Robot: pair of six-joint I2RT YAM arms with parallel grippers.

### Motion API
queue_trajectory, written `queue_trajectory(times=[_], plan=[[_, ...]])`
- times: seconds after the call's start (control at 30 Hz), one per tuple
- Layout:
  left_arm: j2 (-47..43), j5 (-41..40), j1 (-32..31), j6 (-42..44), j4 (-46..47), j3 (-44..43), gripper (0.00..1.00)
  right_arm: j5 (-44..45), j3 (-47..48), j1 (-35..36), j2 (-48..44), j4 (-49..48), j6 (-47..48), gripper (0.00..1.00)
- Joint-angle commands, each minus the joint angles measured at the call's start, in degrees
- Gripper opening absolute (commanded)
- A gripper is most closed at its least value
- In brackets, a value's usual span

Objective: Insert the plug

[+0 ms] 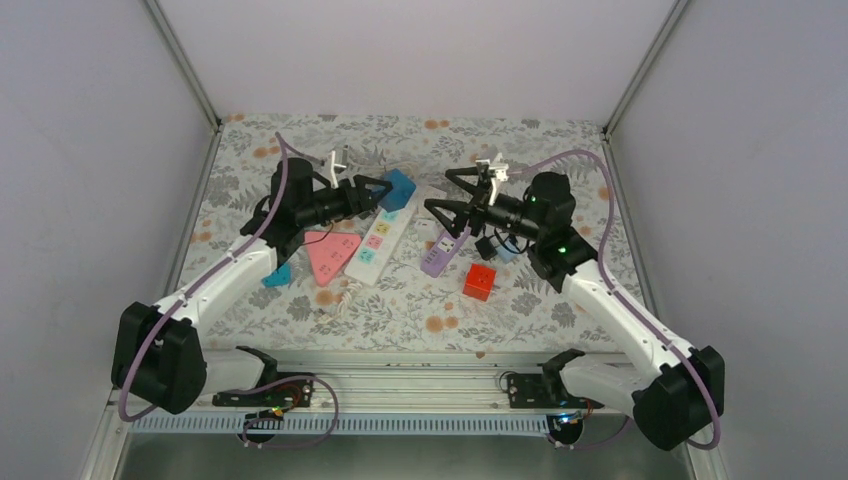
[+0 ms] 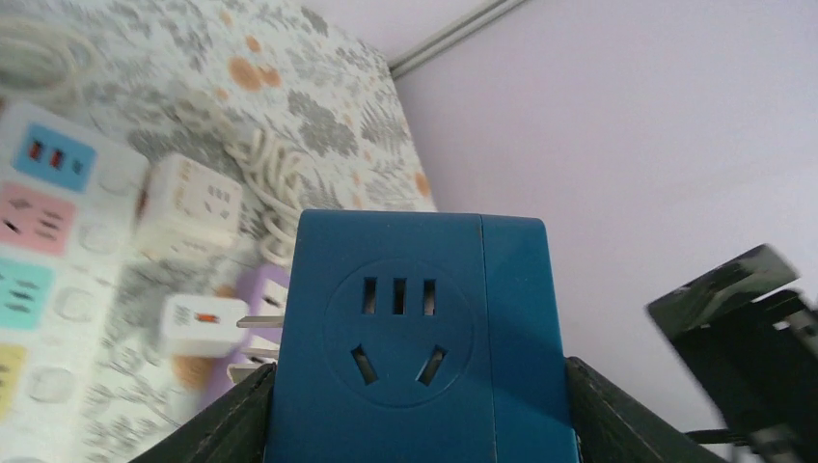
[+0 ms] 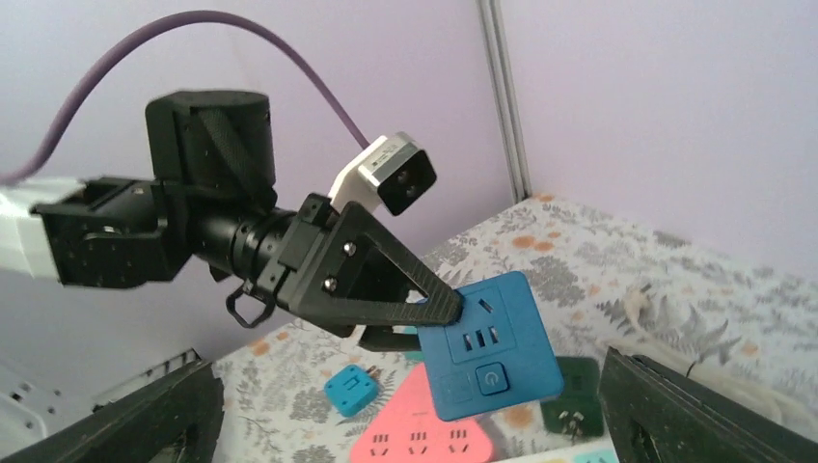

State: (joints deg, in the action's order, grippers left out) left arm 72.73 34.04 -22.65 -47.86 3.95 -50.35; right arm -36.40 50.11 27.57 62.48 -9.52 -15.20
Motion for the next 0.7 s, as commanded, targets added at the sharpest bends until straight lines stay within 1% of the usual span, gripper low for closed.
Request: queue_trajectory(times=[0.0,0.07,0.13,0.2,0.3,0.37,0.47,0.67], plan=[[-1.60,7.89,0.59,-16.99,-0.50,-3.14,0.49,0.90,1.74,2.38,2.62,-4.93,13.16,1.00],[-1.83,9.30,0.59,-21.40,-1.16,-3.20,0.49,2.08,4.86,4.05,5.39,-2.40,16.92,1.00],[-2.37,9.85,0.68,-24.90,-0.72,-2.82,0.49,2.93,8.85,5.66,9.20,2.18,19.83,1.00],[-3.22,8.94,0.79,-26.81,-1.65,-2.62,0.49,4.59,12.69,7.27,12.94,6.65,22.08,1.00],[-4.10,7.68,1.14,-28.34,-1.85,-1.60,0.49,6.91,16.36,7.98,17.02,11.02,21.99,1.00],[-4.58,7.35,1.39,-29.14,-1.34,-0.23,0.49,8.06,16.66,8.02,17.64,11.53,20.96,1.00],[-5.33,7.68,1.39,-31.56,1.39,2.71,0.49,7.52,15.93,8.03,17.81,11.74,20.75,1.00],[-6.10,7.78,1.64,-31.46,1.71,3.54,0.49,5.65,19.10,8.02,21.69,17.12,21.57,1.00]])
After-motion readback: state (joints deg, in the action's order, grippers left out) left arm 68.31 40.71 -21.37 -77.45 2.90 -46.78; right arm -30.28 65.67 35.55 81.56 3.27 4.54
